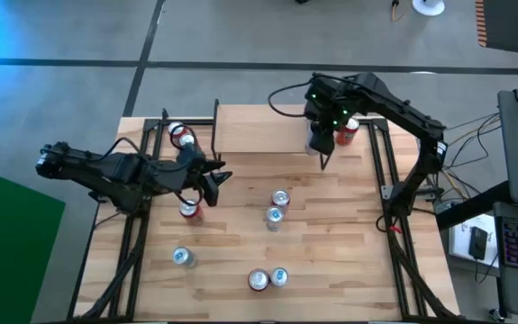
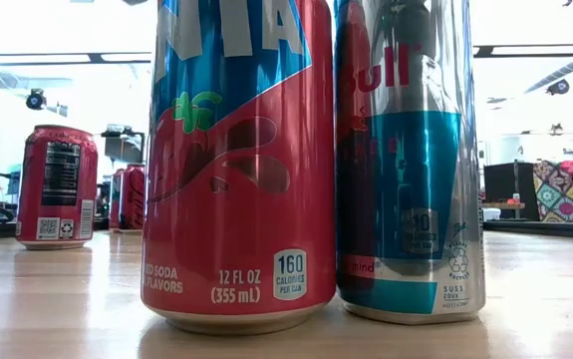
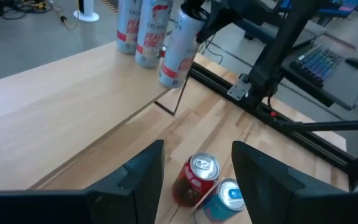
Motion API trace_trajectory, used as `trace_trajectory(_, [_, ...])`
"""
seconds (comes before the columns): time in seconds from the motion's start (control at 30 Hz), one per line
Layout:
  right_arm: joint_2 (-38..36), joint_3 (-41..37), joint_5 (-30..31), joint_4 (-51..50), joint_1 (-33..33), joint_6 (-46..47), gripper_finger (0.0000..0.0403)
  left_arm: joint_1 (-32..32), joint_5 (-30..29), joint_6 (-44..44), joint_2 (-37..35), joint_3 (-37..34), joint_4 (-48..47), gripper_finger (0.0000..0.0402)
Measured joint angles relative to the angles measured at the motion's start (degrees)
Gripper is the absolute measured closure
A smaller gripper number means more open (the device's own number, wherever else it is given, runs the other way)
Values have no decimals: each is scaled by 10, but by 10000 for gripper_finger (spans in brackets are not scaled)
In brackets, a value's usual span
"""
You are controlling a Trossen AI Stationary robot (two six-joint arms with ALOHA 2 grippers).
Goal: Place canned beverage on shelf
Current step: Put the white pink soda can aligned with the other white pink soda cans on the shelf
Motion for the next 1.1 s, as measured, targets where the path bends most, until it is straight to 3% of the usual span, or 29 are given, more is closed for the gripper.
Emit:
trace_trajectory(0.4, [-8, -1, -3, -1, -50, -11, 156, 0, 2, 2, -3, 0, -17, 229])
trace_trajectory(0.53, [-7, -5, -47, 0, -55, -13, 155, 0, 9, 3, -3, 0, -18, 229])
trace_trajectory(1.1, [-4, -8, -38, 4, -63, -20, 151, 0, 10, -2, -3, 0, -35, 229])
